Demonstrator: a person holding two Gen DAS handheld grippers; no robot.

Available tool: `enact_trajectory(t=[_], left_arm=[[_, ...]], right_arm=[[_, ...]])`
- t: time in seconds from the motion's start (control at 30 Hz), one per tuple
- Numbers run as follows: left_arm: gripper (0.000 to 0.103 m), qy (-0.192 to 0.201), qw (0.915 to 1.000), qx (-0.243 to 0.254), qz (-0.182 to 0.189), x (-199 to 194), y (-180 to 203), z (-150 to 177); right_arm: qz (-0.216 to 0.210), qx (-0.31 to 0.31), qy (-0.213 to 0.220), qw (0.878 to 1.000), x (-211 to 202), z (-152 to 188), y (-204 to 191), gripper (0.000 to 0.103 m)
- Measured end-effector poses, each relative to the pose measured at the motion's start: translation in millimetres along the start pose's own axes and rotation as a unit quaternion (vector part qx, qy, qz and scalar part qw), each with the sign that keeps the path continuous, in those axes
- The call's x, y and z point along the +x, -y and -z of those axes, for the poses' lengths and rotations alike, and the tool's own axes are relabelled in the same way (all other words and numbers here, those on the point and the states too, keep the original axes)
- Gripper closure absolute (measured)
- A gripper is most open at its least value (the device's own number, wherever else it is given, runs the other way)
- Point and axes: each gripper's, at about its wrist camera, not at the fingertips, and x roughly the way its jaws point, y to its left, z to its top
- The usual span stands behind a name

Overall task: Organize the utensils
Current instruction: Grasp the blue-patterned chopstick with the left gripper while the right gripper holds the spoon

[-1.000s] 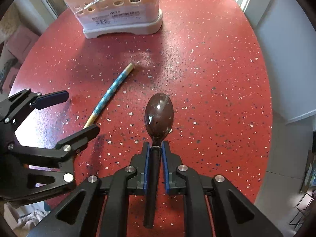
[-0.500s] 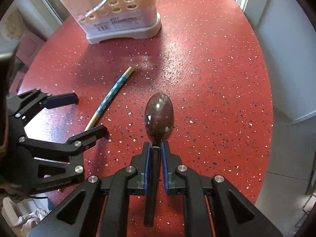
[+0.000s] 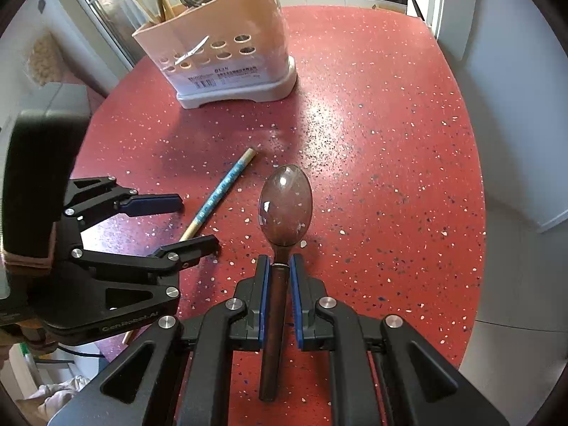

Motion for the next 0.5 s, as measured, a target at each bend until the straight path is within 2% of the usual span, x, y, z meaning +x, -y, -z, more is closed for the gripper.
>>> enact_trajectory(t=[0.13,0.23,0.3,0.37,0.5], left_arm=[[0.033,-0.008,0.9999,0.01,0.007,0,2,-5],[0.043,-0.015,0.9996,0.021,0.011,-2,7,-8],[0.066,-0.016,0.9994,0.028,0.01,-2,10,-11],[0.067,-0.013,0.9995,0.026,0.014,-2,11,-12],[0.067,0.023,0.9997,0.009,0.006,-7,6,-2]], right_arm=[[-0.006,0.004,0.007,1.0,-6,0,3,0.091],[-0.01,0.006,0.013,1.0,-8,0,3,0.091],[-0.012,0.007,0.017,1.0,-12,1,4,0.091],[-0.012,0.009,0.021,1.0,-15,1,6,0.091],[-0.017,0.016,0.031,0.999,-21,4,11,0.091]])
